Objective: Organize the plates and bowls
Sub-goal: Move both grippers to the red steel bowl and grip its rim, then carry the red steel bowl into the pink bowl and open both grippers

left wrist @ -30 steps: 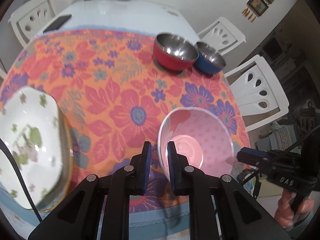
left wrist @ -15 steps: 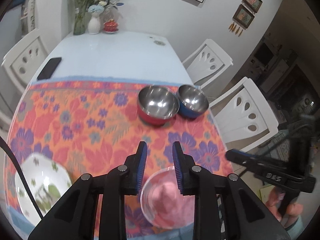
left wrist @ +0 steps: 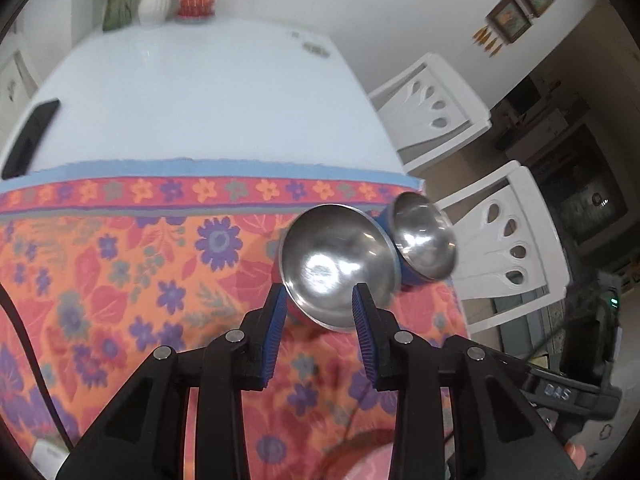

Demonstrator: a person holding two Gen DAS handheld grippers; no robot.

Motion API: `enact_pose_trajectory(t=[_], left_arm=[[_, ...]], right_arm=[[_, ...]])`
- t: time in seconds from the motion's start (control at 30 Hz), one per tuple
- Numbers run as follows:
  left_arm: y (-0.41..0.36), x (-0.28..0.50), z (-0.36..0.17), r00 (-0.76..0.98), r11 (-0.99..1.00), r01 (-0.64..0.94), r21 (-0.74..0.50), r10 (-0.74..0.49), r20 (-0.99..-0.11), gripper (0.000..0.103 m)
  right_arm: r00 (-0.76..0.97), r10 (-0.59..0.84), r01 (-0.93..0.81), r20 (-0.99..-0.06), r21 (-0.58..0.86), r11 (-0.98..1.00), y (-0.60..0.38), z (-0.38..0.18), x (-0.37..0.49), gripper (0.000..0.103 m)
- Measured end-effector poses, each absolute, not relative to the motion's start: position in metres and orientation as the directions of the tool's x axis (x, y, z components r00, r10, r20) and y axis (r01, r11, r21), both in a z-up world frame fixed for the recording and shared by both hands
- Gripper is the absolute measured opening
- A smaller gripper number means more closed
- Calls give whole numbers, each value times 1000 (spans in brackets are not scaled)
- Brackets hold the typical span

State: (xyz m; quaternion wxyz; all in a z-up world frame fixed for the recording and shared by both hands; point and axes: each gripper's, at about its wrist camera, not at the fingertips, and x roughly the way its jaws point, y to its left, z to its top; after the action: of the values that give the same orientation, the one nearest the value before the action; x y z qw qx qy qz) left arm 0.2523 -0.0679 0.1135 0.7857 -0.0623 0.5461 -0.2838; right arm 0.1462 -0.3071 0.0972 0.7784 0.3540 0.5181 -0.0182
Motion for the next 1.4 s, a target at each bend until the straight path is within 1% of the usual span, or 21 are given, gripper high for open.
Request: enact_pose_trajectory(t=[0.17, 0.27, 0.37, 0.4, 0.43, 0.57, 0.6, 0.67, 0.7, 0.73, 0.83, 1.07, 1.2, 1.4], left_arm=[[-77, 289, 71, 148, 824, 355, -442, -517, -843, 31], [-80, 299, 58, 110, 814, 339, -472, -533, -839, 31], [-85, 303, 50, 105, 813, 340, -472, -532, -840, 31], [-86, 304, 48, 102, 813, 339, -473, -532, -841, 31], [-87, 305, 44, 95, 810, 338, -480, -537, -838, 31], [-92, 306, 36, 89, 803, 340, -490, -546, -833, 31], [-92, 306, 36, 99, 803, 349, -482, -543, -834, 28], [-95, 303, 37, 123, 809, 370, -457, -530, -839, 26], [-96, 302, 38, 138, 814, 381, -438, -519, -844, 20], [-97, 302, 39, 140, 814, 386, -434, -516, -845, 19], [-93, 299, 42, 140, 809, 389, -441, -525, -840, 18], [-81, 278, 65, 191, 815, 409, -410, -516, -835, 18], [-72, 264, 80, 213, 816, 400, -417, -525, -824, 18], [-55, 223, 109, 244, 809, 402, -429, -546, -802, 18]], right_arm=[[432, 299, 417, -851, 482, 771, -301, 79, 181, 64], [414, 290, 417, -863, 463, 783, -295, 66, 199, 62], [394, 280, 408, -875, 439, 800, -289, 54, 212, 60], [390, 278, 406, -878, 435, 804, -288, 50, 214, 58], [386, 280, 403, -879, 434, 806, -287, 47, 216, 53], [379, 277, 399, -883, 425, 812, -285, 38, 222, 46], [376, 272, 397, -886, 419, 816, -286, 36, 223, 41], [377, 271, 390, -886, 417, 821, -285, 33, 224, 36], [377, 263, 388, -888, 409, 826, -284, 33, 225, 32], [377, 254, 387, -891, 400, 830, -283, 33, 225, 32], [378, 219, 377, -899, 366, 851, -279, 35, 222, 30], [402, 198, 347, -894, 349, 871, -266, 54, 209, 30], [412, 194, 324, -890, 343, 882, -256, 70, 197, 30], [427, 186, 285, -885, 327, 901, -241, 95, 162, 30]])
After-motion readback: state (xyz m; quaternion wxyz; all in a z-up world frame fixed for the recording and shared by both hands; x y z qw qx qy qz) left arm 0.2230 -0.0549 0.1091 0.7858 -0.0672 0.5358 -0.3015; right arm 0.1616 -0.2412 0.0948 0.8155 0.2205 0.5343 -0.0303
